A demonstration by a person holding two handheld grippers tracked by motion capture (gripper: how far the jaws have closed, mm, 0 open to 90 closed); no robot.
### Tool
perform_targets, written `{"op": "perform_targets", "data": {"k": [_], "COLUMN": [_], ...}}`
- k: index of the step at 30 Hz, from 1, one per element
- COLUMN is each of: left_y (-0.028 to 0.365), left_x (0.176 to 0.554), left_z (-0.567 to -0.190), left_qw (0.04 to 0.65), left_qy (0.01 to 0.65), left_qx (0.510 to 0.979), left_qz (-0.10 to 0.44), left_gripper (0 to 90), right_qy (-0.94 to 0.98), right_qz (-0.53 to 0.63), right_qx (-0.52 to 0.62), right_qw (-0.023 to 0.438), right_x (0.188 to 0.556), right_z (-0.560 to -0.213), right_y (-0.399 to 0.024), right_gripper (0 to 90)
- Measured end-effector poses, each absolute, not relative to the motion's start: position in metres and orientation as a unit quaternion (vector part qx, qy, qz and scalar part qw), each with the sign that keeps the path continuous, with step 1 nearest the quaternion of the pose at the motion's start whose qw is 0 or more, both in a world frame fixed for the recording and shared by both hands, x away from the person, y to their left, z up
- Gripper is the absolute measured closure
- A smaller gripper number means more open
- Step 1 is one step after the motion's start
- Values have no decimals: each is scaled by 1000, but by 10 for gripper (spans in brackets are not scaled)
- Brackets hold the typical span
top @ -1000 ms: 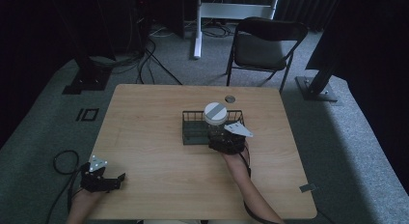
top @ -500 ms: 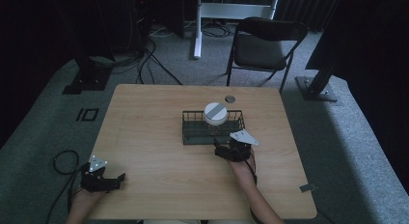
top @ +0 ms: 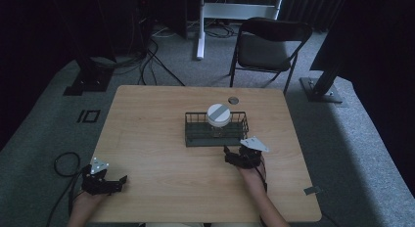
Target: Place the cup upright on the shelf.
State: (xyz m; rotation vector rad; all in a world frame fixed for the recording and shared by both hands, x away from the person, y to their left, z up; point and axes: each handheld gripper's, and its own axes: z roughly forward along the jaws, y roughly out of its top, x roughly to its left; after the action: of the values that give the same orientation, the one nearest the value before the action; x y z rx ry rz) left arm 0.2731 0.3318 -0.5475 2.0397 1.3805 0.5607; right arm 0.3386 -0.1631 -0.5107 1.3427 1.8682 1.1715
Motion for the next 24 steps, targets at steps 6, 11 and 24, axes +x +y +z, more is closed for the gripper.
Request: {"op": "perform_targets", "data": {"k": [6,11,24], "left_y": [332,332,332], "left_x": [273,273,273], "left_z": [-548,-548,-548], "left_qw": [303,303,303], "left_qy": [521,521,521], "left_qx": [769,770,769], "left_qz": [212,212,212], "left_gripper": [6,6,6], "right_qy": [696,693,692], "right_qz": [426,420,384], "right_qx": [507,518,543], "right_qw": [278,274,282], "right_x": [336,334,329], "right_z": [-515,-519,-527], "right_y": [-171,-179,-203], "right_gripper": [102,102,102]}}
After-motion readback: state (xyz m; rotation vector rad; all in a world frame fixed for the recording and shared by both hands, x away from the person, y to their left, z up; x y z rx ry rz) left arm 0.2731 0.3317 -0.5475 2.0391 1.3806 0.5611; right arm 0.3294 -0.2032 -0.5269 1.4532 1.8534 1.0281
